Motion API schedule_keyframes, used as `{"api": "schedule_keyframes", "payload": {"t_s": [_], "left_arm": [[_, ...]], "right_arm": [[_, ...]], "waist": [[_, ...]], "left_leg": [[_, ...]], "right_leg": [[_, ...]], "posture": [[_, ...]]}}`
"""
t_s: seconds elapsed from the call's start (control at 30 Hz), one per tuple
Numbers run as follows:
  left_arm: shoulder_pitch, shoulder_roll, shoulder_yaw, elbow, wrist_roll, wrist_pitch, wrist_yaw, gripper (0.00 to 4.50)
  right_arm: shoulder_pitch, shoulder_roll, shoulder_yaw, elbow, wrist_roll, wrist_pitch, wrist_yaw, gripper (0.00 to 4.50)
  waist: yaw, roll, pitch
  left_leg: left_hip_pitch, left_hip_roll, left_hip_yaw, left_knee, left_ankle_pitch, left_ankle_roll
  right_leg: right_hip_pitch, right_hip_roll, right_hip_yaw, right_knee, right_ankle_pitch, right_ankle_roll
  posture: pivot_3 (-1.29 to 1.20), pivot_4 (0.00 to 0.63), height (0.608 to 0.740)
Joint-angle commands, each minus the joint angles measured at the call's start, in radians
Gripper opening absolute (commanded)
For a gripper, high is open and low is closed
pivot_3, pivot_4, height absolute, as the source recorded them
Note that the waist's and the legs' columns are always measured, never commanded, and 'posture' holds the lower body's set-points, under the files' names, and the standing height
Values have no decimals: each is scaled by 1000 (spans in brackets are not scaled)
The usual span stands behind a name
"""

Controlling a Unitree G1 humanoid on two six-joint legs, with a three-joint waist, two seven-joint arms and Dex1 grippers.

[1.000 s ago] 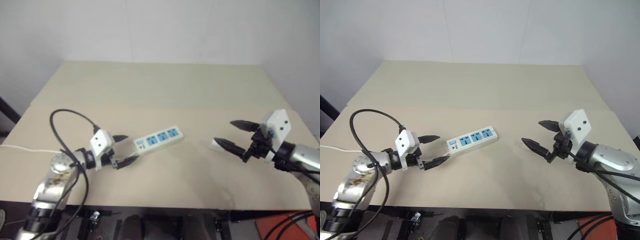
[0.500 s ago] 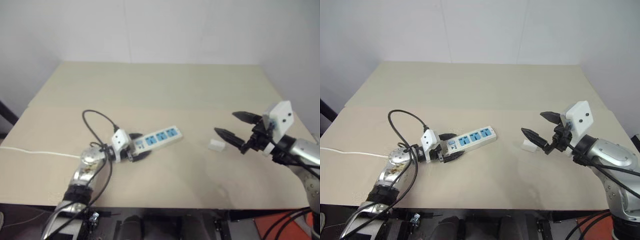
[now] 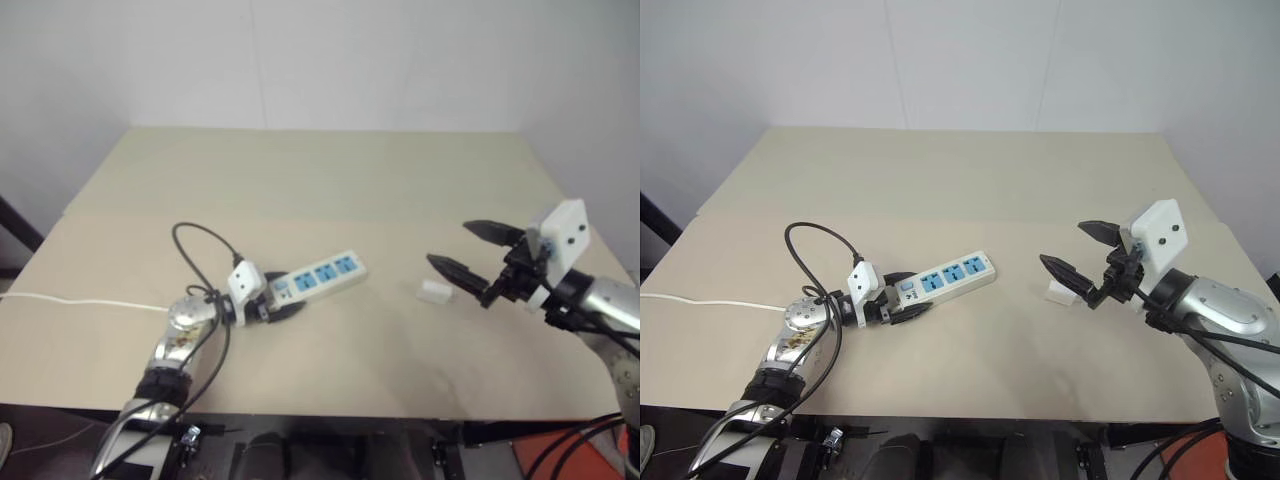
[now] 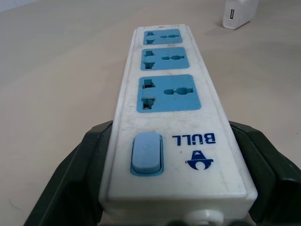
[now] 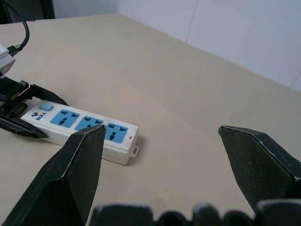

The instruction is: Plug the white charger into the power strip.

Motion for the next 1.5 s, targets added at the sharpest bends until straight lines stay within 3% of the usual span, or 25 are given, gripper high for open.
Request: {"api": "schedule_keyframes", "payload": {"t_s": [0.03, 0.5, 0.77, 0.9, 1.13, 1.5], "left_arm": [[20, -14, -45, 30, 9, 10, -50, 3313], [11, 48, -125, -136, -63, -38, -377, 3313], [5, 40, -144, -57, -22, -89, -366, 3313], [4, 39, -147, -56, -21, -86, -363, 3313], [11, 33, -152, -65, -23, -71, -357, 3313], [46, 41, -150, -142, -32, -15, -332, 3313]], "right_arm": [[-54, -27, 6, 13, 6, -11, 25, 4500], [-268, -107, 227, 294, -112, -60, 252, 4500], [-495, -175, 512, 417, -263, 209, 300, 4500], [-604, -244, 682, 438, -367, 242, 411, 4500], [-782, -182, 899, 624, -542, 178, 556, 4500], [-798, -64, 1028, 774, -739, 136, 595, 4500]], "waist": [[0, 0, 0], [-3, -1, 1], [-2, -1, 1], [0, -1, 1], [-1, -1, 1], [-1, 0, 1]], "left_leg": [[0, 0, 0, 0, 0, 0], [-4, 0, 0, 0, 0, 0], [-4, 0, 0, 0, 0, 1], [-5, 0, 0, 0, 0, 1], [-6, 0, 1, 0, 0, 1], [-14, 0, 2, 3, 0, 1]], "right_leg": [[0, 0, 0, 0, 0, 0], [-3, 0, 0, -1, 0, 0], [-4, 0, 0, -1, 0, 0], [-5, -1, -1, -1, 0, -1], [-7, -1, 0, 0, 0, -1], [-16, -1, 0, 3, 0, -1]], "posture": [[0, 150, 740], [0, 150, 740], [0, 150, 740], [0, 150, 740], [0, 150, 740], [0, 150, 740]]}}
